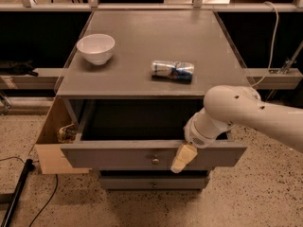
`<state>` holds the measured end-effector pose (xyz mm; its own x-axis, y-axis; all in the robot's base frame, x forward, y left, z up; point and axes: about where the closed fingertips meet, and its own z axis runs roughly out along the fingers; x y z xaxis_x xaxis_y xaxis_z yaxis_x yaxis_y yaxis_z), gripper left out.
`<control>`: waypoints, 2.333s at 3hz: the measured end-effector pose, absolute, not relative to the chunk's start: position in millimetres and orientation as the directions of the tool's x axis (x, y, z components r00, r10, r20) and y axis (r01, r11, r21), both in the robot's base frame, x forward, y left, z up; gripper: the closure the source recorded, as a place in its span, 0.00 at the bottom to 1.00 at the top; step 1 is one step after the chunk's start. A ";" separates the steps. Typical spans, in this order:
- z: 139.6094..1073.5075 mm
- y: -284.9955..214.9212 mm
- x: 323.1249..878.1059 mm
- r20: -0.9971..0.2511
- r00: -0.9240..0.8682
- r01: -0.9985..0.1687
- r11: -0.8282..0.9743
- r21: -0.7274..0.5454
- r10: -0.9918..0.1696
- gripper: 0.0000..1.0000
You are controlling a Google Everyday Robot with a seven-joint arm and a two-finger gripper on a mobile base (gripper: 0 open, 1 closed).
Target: Open top drawer
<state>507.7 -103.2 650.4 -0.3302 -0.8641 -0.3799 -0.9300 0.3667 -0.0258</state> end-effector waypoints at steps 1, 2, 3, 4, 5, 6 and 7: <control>650.4 -103.2 507.7 -0.380 -0.330 -0.930 0.367 -0.026 -0.864 0.00; 650.4 -103.2 507.7 -0.380 -0.330 -0.930 0.367 -0.026 -0.864 0.18; 648.2 -117.0 480.8 -0.357 -0.332 -0.931 0.364 -0.024 -0.873 0.41; 649.7 -120.4 466.4 -0.354 -0.327 -0.933 0.360 -0.029 -0.876 0.64; 657.5 -114.9 457.3 -0.379 -0.306 -0.935 0.350 -0.050 -0.873 0.87; 656.8 -117.5 449.9 -0.379 -0.312 -0.934 0.355 -0.047 -0.871 1.00; 656.8 -117.4 449.9 -0.379 -0.312 -0.934 0.355 -0.047 -0.871 0.84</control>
Offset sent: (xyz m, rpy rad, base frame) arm 0.0000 0.0000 0.0000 0.0000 0.0000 0.0000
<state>449.9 -117.4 656.8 -0.3116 -0.8712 -0.3794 -0.9338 0.3545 -0.0472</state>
